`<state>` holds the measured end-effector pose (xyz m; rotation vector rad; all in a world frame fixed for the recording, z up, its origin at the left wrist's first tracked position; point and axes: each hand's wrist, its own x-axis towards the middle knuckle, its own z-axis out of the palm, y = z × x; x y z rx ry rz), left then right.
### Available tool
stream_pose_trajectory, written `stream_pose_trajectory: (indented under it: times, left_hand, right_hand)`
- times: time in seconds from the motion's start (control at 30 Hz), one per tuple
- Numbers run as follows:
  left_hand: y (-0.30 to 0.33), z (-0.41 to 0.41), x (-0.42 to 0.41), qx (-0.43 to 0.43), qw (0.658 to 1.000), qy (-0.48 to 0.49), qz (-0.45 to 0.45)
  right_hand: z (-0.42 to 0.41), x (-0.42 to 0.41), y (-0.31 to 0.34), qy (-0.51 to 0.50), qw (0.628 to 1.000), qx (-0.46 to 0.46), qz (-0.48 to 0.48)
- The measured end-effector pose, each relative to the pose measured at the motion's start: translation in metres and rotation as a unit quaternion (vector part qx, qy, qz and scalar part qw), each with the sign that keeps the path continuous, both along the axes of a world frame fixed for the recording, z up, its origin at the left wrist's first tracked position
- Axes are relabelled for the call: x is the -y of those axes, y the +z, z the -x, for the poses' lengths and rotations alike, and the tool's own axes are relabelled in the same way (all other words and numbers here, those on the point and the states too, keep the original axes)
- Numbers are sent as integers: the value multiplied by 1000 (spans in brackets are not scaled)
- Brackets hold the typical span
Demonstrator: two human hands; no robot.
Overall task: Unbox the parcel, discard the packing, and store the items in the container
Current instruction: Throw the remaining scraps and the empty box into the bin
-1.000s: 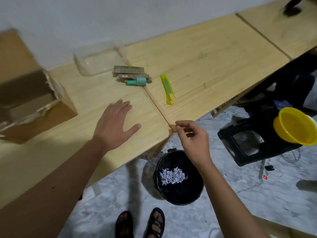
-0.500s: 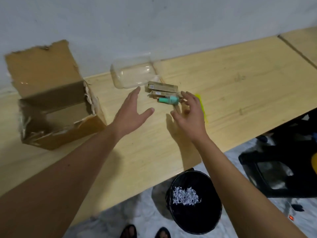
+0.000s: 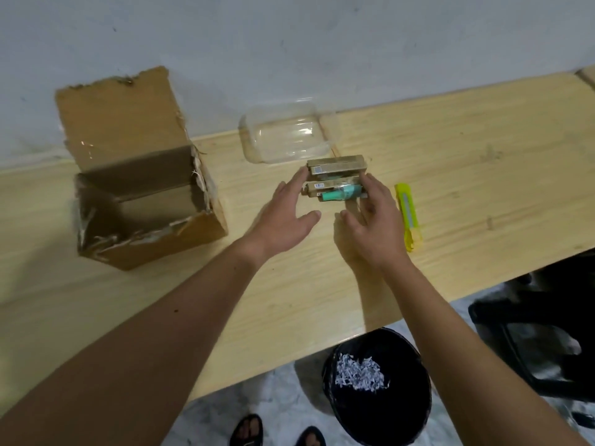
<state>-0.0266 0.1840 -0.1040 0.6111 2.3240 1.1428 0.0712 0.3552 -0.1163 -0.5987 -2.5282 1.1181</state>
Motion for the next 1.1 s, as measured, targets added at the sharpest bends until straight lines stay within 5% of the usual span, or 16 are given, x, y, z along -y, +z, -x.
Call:
stream_pose_trajectory:
  times: [0.5,0.73,1.1]
  left_hand:
    - [92,4,96,-114,982,59,-137]
    - [134,1,133,-10,949,124,-290]
    - [94,35,262,-165,938,275,-128]
  right_hand:
    - [41,95,59,55,993,-85,54]
    - [85,165,80,142,982,-59,109]
    - [92,235,90,161,957,23,241]
